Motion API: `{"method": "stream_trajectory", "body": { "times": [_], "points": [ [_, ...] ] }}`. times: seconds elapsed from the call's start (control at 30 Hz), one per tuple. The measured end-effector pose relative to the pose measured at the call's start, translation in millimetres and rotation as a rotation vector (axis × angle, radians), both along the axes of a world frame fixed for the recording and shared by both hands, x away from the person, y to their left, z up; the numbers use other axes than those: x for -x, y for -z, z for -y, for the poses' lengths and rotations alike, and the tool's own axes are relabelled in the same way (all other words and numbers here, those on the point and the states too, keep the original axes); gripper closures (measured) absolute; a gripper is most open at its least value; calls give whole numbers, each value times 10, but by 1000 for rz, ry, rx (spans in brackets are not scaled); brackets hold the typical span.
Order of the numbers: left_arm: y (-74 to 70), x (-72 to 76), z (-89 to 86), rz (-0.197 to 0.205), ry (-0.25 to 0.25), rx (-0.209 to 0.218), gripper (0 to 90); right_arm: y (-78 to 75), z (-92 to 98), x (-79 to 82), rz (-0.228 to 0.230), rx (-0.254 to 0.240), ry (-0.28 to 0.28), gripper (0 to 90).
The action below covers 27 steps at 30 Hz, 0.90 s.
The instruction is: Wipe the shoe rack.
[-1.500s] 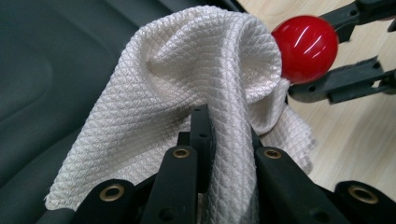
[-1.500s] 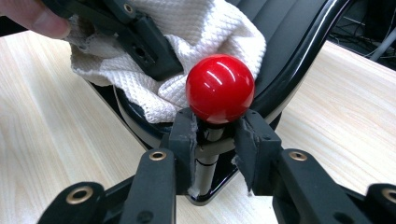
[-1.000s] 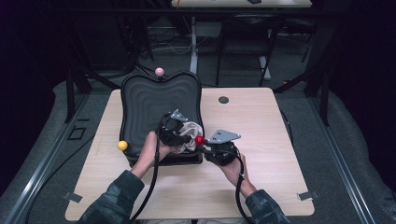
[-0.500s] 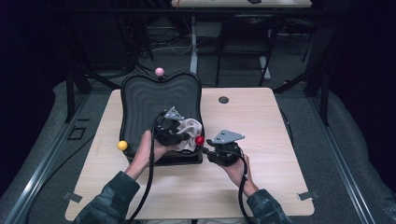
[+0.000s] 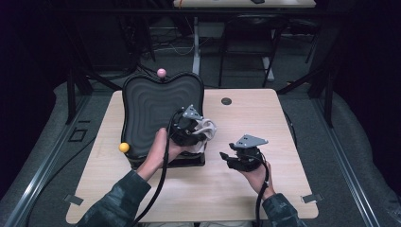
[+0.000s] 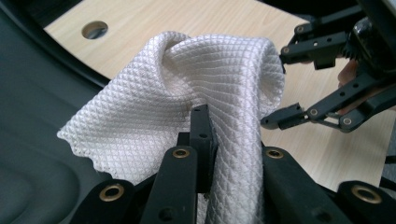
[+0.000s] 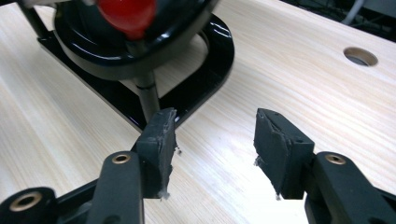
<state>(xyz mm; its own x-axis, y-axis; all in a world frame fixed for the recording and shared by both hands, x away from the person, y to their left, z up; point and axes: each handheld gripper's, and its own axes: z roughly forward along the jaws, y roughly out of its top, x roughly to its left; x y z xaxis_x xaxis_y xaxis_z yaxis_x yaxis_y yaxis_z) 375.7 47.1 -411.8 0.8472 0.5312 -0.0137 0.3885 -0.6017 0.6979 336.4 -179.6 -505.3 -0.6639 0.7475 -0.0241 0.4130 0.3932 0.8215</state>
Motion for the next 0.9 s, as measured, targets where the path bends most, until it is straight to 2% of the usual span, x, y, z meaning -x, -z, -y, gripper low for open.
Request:
{"method": "stream_trajectory", "body": {
  "times": [0.1, 0.17, 0.33, 0.47, 0.57, 0.67, 0.8, 0.9],
  "points": [
    [85, -3, 65, -30, 25, -23, 829, 6, 36, -8, -12, -4, 13, 367],
    [104, 13, 82, -38, 29, -19, 831, 17, 42, -12, -9, -6, 21, 329],
    [152, 54, 18, -63, 39, -26, 832, 27, 54, -21, -15, 4, 26, 299],
    [153, 81, -128, -56, 5, -26, 831, 20, 61, -26, -15, 2, 25, 293],
    [95, 67, -239, -11, -49, -45, 832, 11, 65, -30, -18, 12, 33, 285],
    [53, -19, -326, -15, -83, -19, 831, 17, 58, -43, -14, 8, 37, 278],
    [11, -76, -235, -19, -75, -3, 830, 15, 48, -44, -12, 13, 33, 274],
    [28, -83, -93, -20, -53, -17, 829, 20, 38, -41, -10, 14, 35, 258]
  ]
}}
